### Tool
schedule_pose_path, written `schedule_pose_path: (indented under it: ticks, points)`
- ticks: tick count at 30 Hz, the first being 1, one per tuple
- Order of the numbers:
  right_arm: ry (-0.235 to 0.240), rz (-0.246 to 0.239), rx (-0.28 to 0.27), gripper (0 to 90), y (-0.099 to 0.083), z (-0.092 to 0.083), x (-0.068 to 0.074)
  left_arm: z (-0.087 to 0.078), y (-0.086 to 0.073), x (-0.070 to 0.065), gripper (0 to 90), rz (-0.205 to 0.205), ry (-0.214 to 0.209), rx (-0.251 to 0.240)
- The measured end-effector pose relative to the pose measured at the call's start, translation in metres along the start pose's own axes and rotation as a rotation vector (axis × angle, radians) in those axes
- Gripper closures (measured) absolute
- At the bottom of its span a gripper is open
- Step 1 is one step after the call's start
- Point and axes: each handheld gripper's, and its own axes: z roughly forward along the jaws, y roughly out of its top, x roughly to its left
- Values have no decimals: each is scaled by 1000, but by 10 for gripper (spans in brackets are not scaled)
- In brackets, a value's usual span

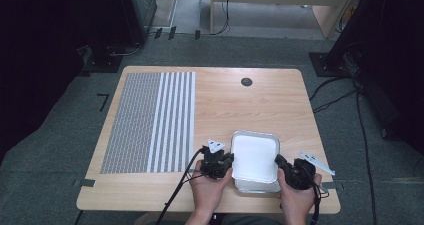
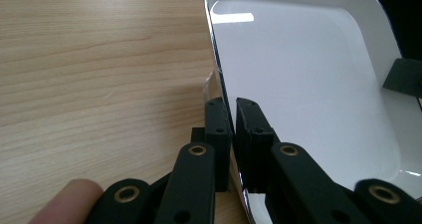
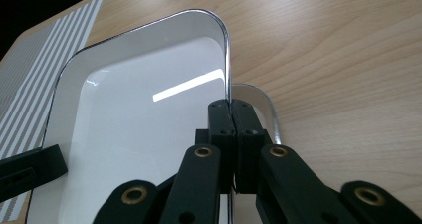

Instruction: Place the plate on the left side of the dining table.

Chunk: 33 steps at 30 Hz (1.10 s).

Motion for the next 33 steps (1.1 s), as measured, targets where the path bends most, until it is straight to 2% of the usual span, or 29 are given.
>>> schedule_pose_path:
  ticks: [11, 14, 19, 33]
  points:
    - [29, -26, 22, 897, -3, 19, 30, -13, 3, 30, 861, -11, 37, -22]
    - [38, -26, 27, 897, -3, 24, 37, -17, 5, 37, 860, -1, 48, -25]
    - [61, -22, 38, 897, -2, 34, 51, -24, 11, 51, 865, -10, 64, -34]
    - [108, -30, 68, 897, -3, 66, 101, -48, 26, 103, 875, -52, 107, -44]
